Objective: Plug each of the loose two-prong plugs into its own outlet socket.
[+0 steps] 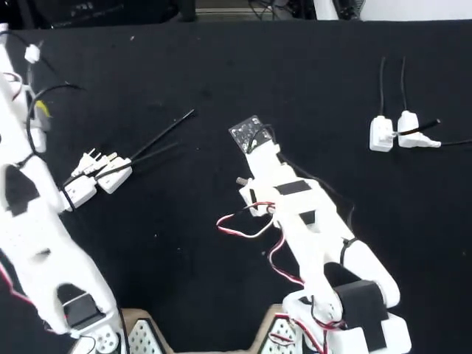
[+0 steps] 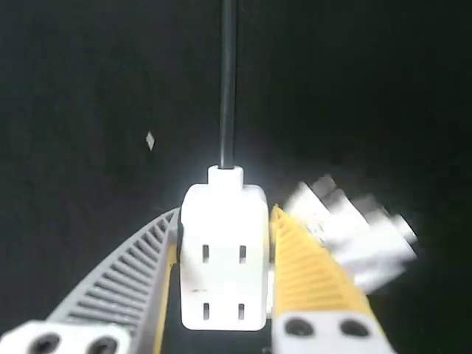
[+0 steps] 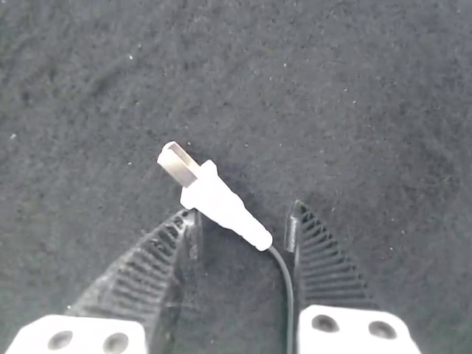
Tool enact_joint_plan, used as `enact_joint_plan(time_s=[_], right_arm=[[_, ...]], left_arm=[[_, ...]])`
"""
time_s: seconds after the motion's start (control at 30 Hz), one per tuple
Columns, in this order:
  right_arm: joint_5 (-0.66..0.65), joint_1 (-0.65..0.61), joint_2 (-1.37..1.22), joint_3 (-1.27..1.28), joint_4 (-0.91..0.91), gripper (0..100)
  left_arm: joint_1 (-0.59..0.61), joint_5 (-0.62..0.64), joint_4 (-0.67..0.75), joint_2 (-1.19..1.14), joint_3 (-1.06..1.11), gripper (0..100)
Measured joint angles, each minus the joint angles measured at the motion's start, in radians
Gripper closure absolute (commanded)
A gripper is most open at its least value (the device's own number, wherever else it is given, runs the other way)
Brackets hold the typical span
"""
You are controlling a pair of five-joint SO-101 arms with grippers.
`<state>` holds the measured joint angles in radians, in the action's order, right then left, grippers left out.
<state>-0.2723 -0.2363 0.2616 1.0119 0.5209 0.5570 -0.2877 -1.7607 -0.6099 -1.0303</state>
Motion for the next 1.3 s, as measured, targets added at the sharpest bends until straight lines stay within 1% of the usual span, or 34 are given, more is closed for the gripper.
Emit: enact_joint_plan(time_s=[0.13,0.23,0.33,0.37,0.47,0.6,0.67,0.8,0.83,0.93,1.0,1.1,1.23,1.3], right_arm=[[0.006,0.017,0.0,0.0,0.0,82.2],[0.006,0.037,0.0,0.0,-0.012,82.2],[0.006,0.04,0.0,0.0,-0.012,82.2],[0.006,0.043,0.0,0.0,-0.012,82.2],[0.008,0.103,0.0,0.0,-0.012,82.2],[0.008,0.153,0.0,0.0,-0.012,82.2],[0.008,0.157,0.0,0.0,-0.012,82.2],[0.008,0.16,0.0,0.0,-0.012,82.2],[0.008,0.16,0.0,0.0,-0.012,82.2],[0.008,0.16,0.0,0.0,-0.012,82.2],[0.008,0.16,0.0,0.0,-0.012,82.2],[0.008,0.16,0.0,0.0,-0.012,82.2],[0.006,0.16,0.0,0.0,-0.012,82.2],[0.006,0.16,0.0,0.0,-0.012,82.2]], left_arm=[[-0.114,0.0,0.011,0.362,0.445,97],[-0.23,0.006,0.084,0.603,0.77,97],[-0.356,0.064,0.19,0.795,1.074,97],[-0.396,0.08,0.233,0.845,1.166,97],[-0.494,0.106,0.377,0.95,1.418,97],[-0.58,0.13,0.571,1.01,1.659,96],[-0.612,0.166,0.666,1.013,1.74,92],[-0.663,0.261,0.822,1.013,1.869,76],[-0.674,0.285,0.852,1.013,1.896,74],[-0.683,0.345,0.896,1.013,1.938,76],[-0.678,0.353,0.893,1.014,1.939,76],[-0.674,0.328,0.809,1.014,1.901,76],[-0.588,0.219,0.66,1.049,1.795,76],[-0.528,0.146,0.629,1.049,1.783,76]])
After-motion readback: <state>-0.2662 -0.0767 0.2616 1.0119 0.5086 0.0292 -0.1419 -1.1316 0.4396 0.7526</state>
